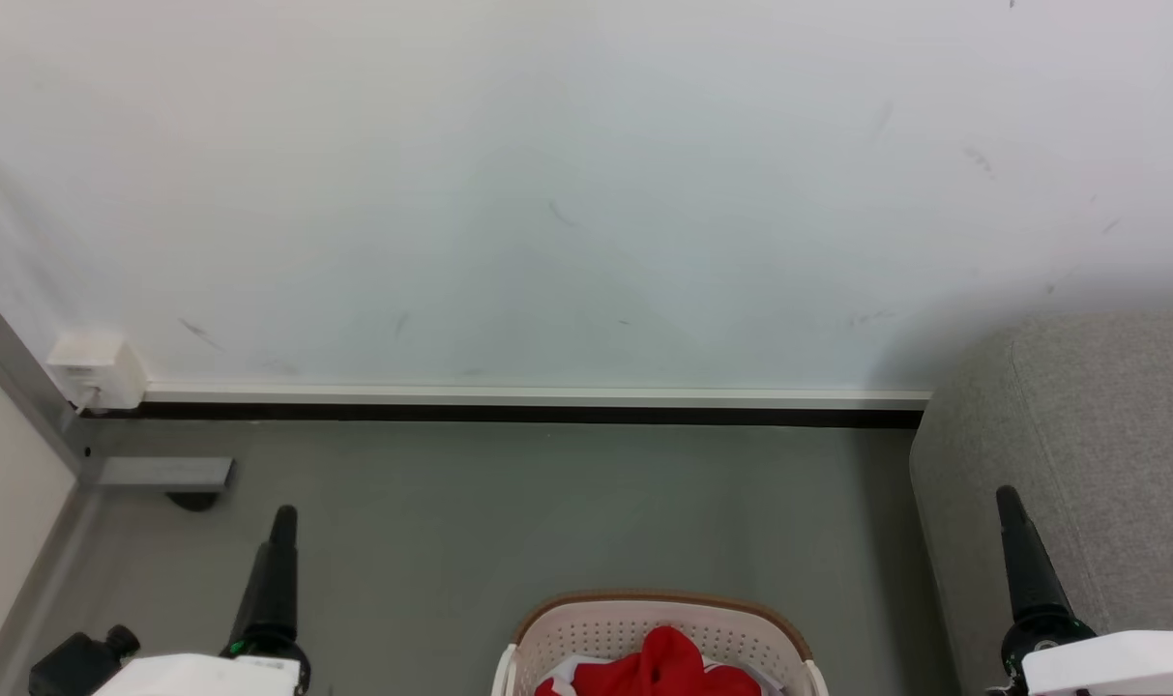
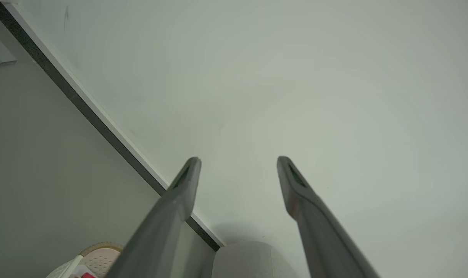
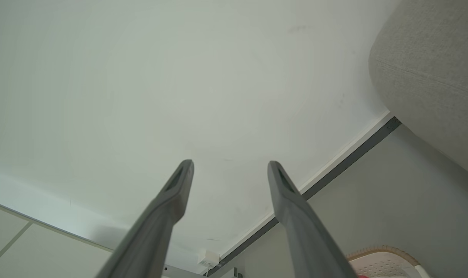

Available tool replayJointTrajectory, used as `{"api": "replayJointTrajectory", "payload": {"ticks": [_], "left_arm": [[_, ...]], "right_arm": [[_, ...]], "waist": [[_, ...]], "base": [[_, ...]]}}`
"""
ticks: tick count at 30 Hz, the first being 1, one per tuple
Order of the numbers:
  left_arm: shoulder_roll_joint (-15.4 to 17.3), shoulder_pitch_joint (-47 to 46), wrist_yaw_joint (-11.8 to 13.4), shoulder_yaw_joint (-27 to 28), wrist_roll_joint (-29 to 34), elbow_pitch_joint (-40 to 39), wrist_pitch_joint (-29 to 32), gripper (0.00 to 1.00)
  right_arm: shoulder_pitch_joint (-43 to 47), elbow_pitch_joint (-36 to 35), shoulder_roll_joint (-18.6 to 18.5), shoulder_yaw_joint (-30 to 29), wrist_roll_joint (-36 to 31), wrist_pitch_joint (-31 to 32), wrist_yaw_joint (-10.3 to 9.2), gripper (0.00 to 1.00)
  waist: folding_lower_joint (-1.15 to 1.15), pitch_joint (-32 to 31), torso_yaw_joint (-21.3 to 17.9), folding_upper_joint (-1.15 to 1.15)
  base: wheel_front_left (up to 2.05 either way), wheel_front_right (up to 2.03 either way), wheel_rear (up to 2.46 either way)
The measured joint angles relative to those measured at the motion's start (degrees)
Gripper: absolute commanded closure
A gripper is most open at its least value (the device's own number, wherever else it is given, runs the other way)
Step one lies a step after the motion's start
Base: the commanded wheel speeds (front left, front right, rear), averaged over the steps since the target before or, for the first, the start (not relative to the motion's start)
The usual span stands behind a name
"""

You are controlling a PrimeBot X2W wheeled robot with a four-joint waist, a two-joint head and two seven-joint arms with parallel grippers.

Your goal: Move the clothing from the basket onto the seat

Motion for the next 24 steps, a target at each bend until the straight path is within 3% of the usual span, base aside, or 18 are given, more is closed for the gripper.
{"api": "replayJointTrajectory", "payload": {"ticks": [13, 24], "left_arm": [[0.3, 1.0, 3.5, -2.3, 15.3, -0.1, -2.5, 0.00], [1.2, 1.7, 6.3, -3.5, 23.4, 0.5, -4.4, 0.00]], "right_arm": [[0.0, 1.0, -1.3, 2.8, -15.1, -2.3, 0.00, 0.00], [0.1, 3.5, -1.1, 3.2, -24.9, -4.4, 0.00, 0.00]], "waist": [[0.00, -0.7, -0.4, 0.00], [0.00, -1.1, -0.8, 0.00]], "base": [[0.00, 0.00, 0.00], [0.00, 0.00, 0.00]]}}
